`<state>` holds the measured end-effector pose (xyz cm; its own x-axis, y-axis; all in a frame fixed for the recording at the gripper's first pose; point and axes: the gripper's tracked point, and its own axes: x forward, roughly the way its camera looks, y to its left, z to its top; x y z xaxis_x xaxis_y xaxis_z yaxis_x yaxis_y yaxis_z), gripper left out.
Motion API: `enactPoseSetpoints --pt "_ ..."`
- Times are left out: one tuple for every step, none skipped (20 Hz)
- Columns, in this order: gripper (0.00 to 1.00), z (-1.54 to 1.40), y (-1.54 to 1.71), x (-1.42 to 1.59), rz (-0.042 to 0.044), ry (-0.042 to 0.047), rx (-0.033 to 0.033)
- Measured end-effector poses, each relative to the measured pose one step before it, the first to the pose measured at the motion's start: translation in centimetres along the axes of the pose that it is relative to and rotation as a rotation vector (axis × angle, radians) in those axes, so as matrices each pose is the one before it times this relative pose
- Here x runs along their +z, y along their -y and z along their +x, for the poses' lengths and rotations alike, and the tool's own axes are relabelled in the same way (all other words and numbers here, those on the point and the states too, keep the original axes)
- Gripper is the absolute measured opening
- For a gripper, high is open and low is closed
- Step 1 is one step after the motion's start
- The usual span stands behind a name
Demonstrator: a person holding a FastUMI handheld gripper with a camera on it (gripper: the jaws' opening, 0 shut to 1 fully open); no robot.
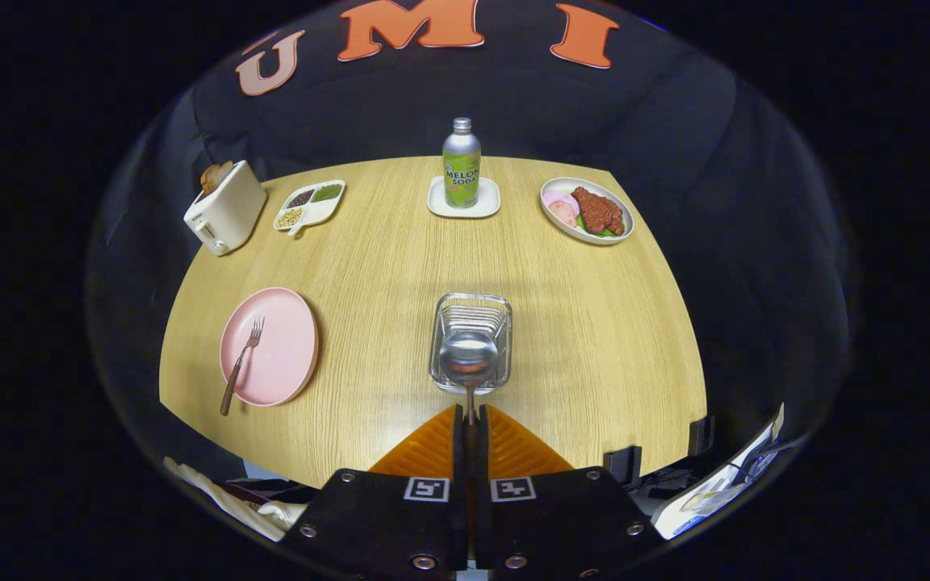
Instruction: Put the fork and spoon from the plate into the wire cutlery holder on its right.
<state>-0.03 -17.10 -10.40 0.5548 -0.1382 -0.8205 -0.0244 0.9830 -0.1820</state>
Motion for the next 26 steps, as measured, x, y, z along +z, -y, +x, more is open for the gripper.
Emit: enactPoseSetpoints --pt "0.04 0.476 -0.058 0.263 -0.01350 -0.02102 -0.00209" --pt "0.04 0.489 -0.116 0.250 -0.01164 -0.02299 -0.00054" --pt "0.04 0.473 -0.232 0.397 -0.00749 -0.01913 0.00265" --pt "0.05 0.435 0.069 0.354 -0.00099 -0.01972 -0.00148" --pt "0.05 0.452 0.057 0.372 -0.00481 -0.01814 -0.00123" --pt "0.04 0.349 0.049 0.061 -0.00820 -0.02373 0.00075" --pt "0.04 0.412 0.110 0.050 -0.00716 -0.02974 -0.00029" --pt "0.04 0.442 0.073 -0.105 -0.00754 -0.02969 -0.00288" --pt "0.04 0.387 0.054 -0.138 -0.00655 -0.03188 -0.00438" --pt "0.04 0.438 0.006 -0.062 -0.00320 -0.02490 -0.00329" --pt "0.04 0.400 -0.110 0.121 -0.00462 -0.01729 0.00190" --pt "0.04 0.301 -0.083 0.000 -0.00067 -0.01606 0.00040" --pt "0.05 0.057 0.035 -0.047 0.00041 -0.01432 0.00232" --pt "0.04 0.162 -0.010 0.061 0.00230 -0.01387 0.00272" --pt "0.04 0.151 -0.084 0.133 0.00891 -0.00823 0.00066" --pt "0.04 0.019 -0.058 0.302 0.01256 0.00240 0.00105" --pt "0.04 0.105 0.029 0.260 0.01535 0.00642 -0.00047" --pt "0.05 -0.175 0.052 0.197 0.01285 0.00692 0.00151" --pt "0.05 -0.181 0.041 0.079 0.01311 0.00668 0.00227" --pt "0.07 -0.207 -0.040 0.047 0.00759 0.00604 0.00200" --pt "0.08 -0.192 -0.014 -0.018 0.00496 0.00486 0.00400" --pt "0.08 -0.357 -0.014 0.019 0.00360 0.00854 0.00306" --pt "0.11 -0.377 -0.139 0.118 0.00064 0.01393 0.00831" --pt "0.11 -0.481 0.017 0.231 0.00195 0.02294 0.00006" --pt "0.17 -0.537 -0.120 0.342 -0.00224 0.02453 0.00157" --pt "0.23 -0.680 -0.086 0.303 -0.00312 0.02939 -0.00012"
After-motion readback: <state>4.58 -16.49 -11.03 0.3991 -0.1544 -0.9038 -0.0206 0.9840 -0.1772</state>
